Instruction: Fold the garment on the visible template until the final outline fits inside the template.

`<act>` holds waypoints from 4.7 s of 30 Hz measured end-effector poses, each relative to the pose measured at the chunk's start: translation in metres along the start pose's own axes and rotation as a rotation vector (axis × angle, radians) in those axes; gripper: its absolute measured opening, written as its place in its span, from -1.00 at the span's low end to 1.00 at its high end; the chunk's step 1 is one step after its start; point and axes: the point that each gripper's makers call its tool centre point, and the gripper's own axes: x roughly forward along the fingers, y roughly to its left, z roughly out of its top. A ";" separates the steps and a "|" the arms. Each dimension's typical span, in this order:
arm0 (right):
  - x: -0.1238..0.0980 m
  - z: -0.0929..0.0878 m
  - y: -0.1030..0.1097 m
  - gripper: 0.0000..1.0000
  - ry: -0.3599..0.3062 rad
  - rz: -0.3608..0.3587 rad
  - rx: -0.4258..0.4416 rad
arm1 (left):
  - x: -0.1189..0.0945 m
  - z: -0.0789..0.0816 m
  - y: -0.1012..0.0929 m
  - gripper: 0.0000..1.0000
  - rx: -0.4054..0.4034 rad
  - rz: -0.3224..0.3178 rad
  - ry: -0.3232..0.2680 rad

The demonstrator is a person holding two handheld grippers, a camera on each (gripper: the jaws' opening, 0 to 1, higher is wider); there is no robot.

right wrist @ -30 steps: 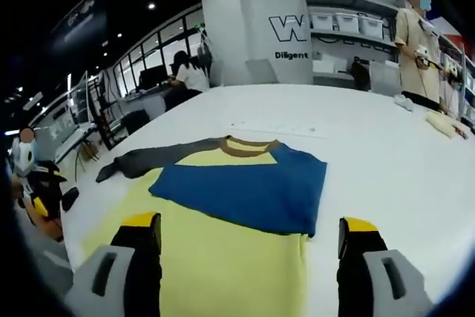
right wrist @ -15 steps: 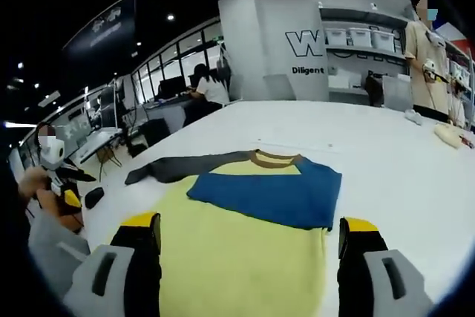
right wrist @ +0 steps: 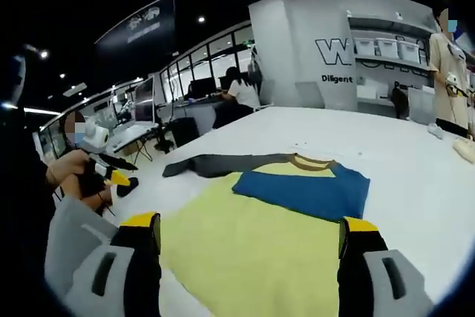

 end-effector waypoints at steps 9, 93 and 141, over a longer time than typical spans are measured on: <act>-0.010 -0.007 0.012 0.98 0.011 -0.013 -0.021 | 0.012 0.011 0.017 0.71 -0.065 0.034 -0.033; -0.034 -0.029 -0.005 0.94 0.052 -0.163 -0.026 | 0.079 0.024 0.149 -0.99 -0.039 0.382 0.113; -0.030 -0.041 0.000 0.98 0.120 -0.127 -0.052 | 0.106 0.173 0.009 -1.00 0.263 0.078 0.012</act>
